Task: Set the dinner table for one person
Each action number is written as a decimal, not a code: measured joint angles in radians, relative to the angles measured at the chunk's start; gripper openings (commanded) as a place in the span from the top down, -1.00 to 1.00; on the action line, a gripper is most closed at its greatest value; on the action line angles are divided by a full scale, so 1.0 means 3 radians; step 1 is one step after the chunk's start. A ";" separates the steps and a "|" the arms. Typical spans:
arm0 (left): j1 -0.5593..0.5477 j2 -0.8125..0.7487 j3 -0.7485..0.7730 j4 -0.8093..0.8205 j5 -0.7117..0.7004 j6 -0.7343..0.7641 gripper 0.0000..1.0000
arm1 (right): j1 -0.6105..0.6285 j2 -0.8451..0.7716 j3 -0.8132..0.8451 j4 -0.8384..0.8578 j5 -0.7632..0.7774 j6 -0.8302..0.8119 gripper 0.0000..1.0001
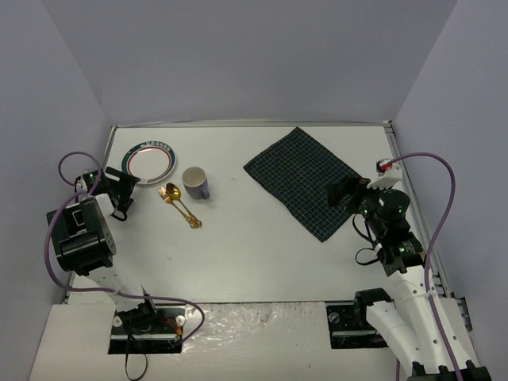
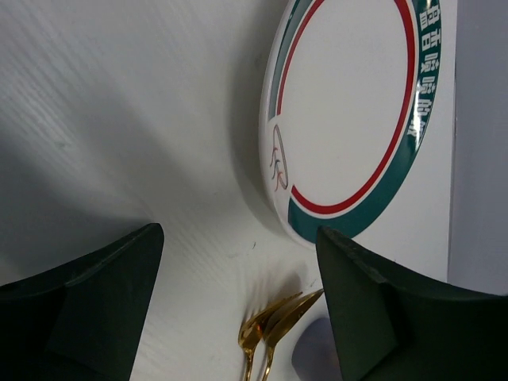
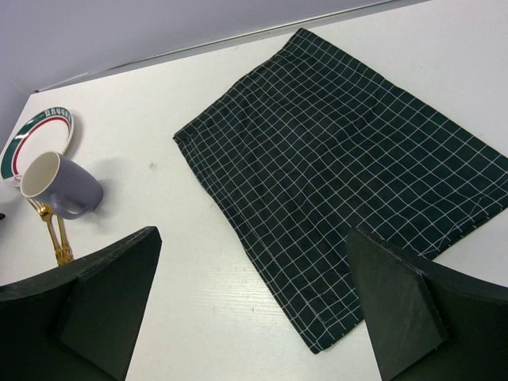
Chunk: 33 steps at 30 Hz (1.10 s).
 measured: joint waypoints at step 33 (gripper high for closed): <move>0.0017 0.0324 0.0537 0.0130 0.0286 -0.0210 1.00 | 0.0000 -0.0034 -0.0022 0.0000 -0.0041 -0.0015 -1.00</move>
